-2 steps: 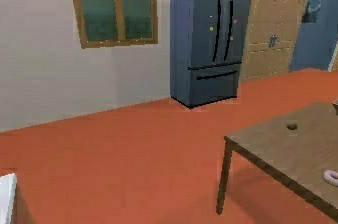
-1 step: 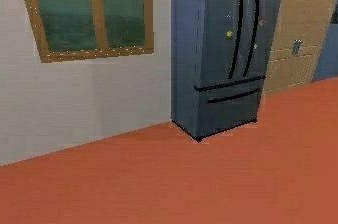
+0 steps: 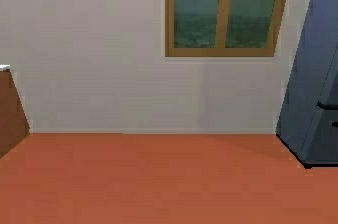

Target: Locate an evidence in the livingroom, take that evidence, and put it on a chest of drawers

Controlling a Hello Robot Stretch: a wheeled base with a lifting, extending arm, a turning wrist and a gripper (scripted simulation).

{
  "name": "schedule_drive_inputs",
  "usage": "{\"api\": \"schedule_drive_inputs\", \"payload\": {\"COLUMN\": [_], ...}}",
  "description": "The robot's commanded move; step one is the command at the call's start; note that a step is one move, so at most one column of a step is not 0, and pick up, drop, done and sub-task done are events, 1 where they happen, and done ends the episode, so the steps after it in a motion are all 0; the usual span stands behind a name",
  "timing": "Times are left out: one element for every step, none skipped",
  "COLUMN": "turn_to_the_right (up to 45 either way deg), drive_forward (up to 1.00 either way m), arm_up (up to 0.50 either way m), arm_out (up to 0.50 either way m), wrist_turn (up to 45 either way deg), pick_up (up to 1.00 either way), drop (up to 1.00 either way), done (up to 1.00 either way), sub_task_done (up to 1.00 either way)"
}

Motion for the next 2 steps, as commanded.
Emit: {"api": "schedule_drive_inputs", "payload": {"turn_to_the_right": [0.0,45.0], "drive_forward": [0.60,0.00], "arm_up": [0.00,0.00], "arm_out": [0.00,0.00], "wrist_turn": [0.0,0.0], "pick_up": [0.00,0.00], "drop": [0.00,0.00], "done": [0.00,0.00], "sub_task_done": [0.00,0.00]}}
